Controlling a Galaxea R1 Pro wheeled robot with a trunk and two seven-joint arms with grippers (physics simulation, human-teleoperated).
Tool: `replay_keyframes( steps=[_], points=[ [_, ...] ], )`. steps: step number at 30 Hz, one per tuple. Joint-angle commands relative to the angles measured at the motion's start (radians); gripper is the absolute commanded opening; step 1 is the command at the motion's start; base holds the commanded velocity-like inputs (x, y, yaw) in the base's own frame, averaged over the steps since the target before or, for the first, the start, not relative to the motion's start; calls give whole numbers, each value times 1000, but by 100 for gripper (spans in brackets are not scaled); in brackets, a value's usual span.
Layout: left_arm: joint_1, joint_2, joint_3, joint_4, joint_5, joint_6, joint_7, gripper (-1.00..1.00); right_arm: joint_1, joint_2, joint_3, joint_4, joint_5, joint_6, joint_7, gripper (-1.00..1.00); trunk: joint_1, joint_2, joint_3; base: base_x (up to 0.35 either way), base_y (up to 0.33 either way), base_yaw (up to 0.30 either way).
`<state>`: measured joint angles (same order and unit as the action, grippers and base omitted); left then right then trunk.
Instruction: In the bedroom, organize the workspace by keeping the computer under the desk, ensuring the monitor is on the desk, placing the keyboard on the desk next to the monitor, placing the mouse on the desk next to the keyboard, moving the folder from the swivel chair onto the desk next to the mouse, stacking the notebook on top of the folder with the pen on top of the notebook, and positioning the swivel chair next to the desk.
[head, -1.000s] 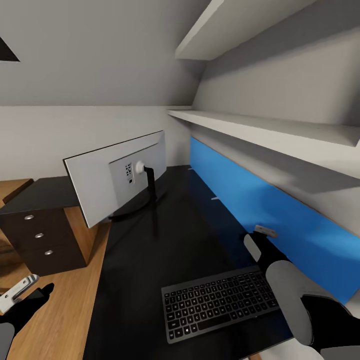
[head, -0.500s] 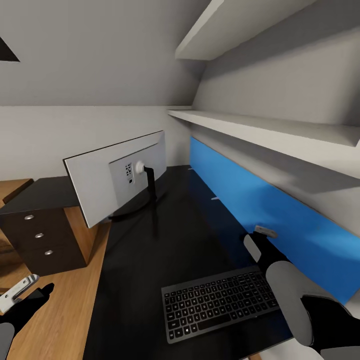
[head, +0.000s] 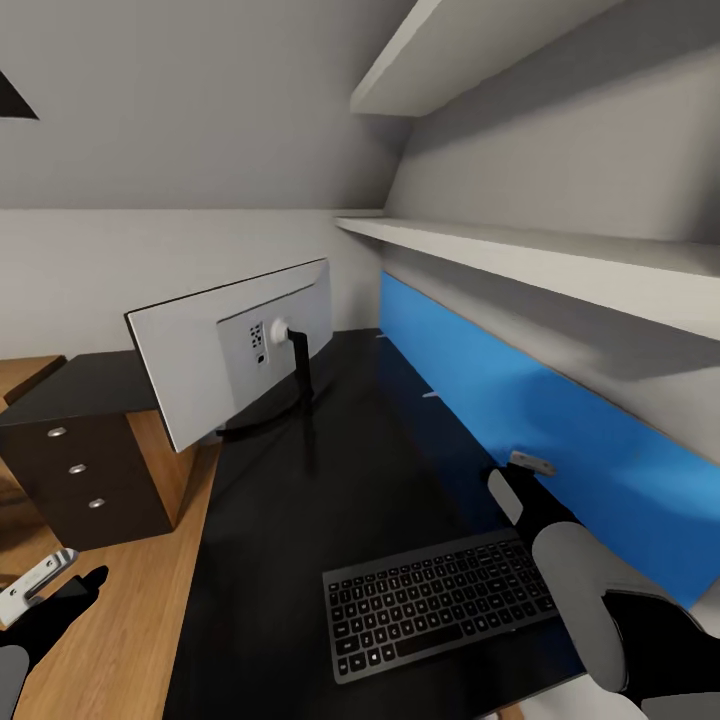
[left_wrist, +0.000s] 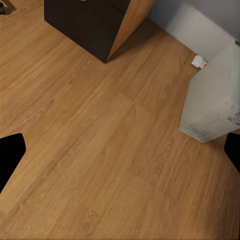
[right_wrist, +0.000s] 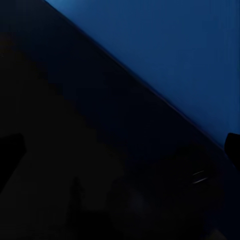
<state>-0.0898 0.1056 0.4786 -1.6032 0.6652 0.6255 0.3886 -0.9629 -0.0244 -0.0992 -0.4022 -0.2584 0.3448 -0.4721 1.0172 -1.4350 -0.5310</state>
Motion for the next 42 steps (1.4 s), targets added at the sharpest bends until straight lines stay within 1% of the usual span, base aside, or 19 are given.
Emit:
replay_keyframes(
  steps=[1, 9, 15, 33, 42],
  points=[
    [-1, 0, 0, -1, 10, 3, 9, 100, 0, 0, 1, -2, -9, 3, -5, 100, 0, -1, -1, 0, 0, 0],
    [-1, 0, 0, -1, 11, 3, 9, 100, 0, -1, 0, -3, -9, 3, -5, 100, 0, -1, -1, 0, 0, 0],
    [-1, 0, 0, -1, 10, 3, 9, 100, 0, -1, 0, -3, -9, 3, -6, 100, 23, -43, -20, 0, 0, 0],
    [-1, 1, 1, -1, 11, 4, 9, 100, 2, 1, 1, 0, -11, 2, -5, 100, 23, -43, -20, 0, 0, -1],
    [-1, 1, 1, -1, 11, 5, 9, 100, 3, 1, 1, 0, -12, 1, -5, 100, 23, -43, -19, 0, 0, -92]
  ],
)
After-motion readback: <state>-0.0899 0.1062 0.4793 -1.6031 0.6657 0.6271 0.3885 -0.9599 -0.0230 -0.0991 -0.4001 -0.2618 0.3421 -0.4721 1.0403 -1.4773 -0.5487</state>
